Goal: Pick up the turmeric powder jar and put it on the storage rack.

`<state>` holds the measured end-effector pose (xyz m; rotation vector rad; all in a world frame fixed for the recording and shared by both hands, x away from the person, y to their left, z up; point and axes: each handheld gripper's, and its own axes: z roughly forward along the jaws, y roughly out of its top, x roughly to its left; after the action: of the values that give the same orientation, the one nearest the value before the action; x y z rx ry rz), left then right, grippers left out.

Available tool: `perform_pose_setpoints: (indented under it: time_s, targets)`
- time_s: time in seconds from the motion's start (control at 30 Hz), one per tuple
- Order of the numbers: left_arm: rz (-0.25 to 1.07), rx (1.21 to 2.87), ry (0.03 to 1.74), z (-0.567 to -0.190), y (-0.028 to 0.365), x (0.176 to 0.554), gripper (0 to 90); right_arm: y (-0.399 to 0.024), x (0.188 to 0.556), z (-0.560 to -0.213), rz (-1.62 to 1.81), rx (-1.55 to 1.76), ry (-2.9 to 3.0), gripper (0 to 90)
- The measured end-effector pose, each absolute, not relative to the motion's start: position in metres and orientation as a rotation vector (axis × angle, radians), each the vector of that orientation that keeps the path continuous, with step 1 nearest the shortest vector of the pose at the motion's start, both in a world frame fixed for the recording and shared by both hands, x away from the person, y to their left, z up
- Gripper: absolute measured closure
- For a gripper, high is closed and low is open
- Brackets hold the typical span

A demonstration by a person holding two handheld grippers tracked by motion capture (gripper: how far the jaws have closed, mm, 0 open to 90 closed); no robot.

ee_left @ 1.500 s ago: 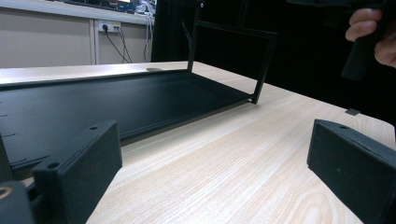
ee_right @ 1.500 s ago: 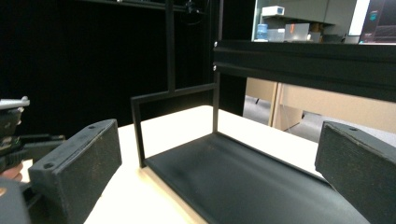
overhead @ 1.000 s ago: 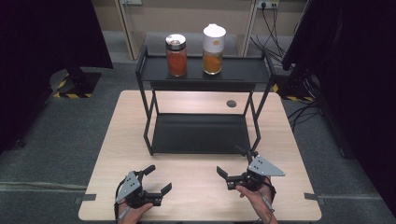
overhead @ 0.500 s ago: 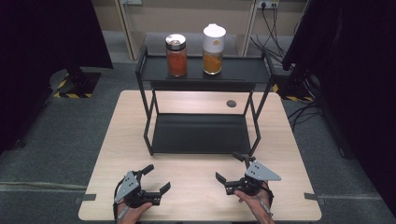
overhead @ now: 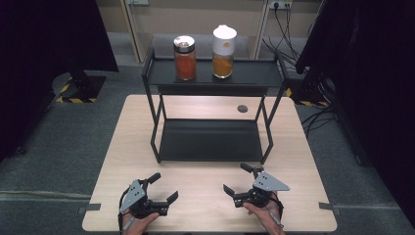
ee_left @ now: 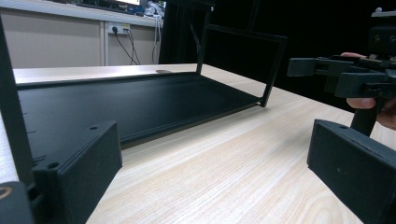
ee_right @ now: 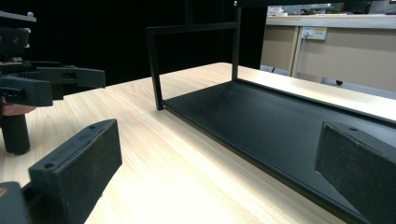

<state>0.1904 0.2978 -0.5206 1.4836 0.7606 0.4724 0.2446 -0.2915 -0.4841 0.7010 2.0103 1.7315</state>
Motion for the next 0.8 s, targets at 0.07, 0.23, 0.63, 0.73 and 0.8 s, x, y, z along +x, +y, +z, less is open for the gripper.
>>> perform_pose_setpoints:
  time_s: [0.07,0.23,0.63,0.73,0.8]
  targets:
    - [0.474,1.489,0.753,-0.5203,0.2977,0.1897,2.1,-0.2911,0.2441,-0.4842,1.728,0.698,2.012,1.0]
    - [0.488,1.496,0.738,-0.5193,0.2979,0.1869,2.2,-0.2903,0.2434,-0.4853,1.729,0.704,2.016,1.0]
    - [0.489,1.496,0.74,-0.5195,0.2976,0.1871,2.2,-0.2915,0.2447,-0.4872,1.735,0.717,2.018,1.0]
    - [0.489,1.497,0.741,-0.5195,0.2975,0.1872,2.1,-0.2914,0.245,-0.4874,1.734,0.717,2.02,1.0]
    - [0.489,1.497,0.74,-0.5195,0.2973,0.1872,2.2,-0.2915,0.2454,-0.4876,1.734,0.717,2.021,1.0]
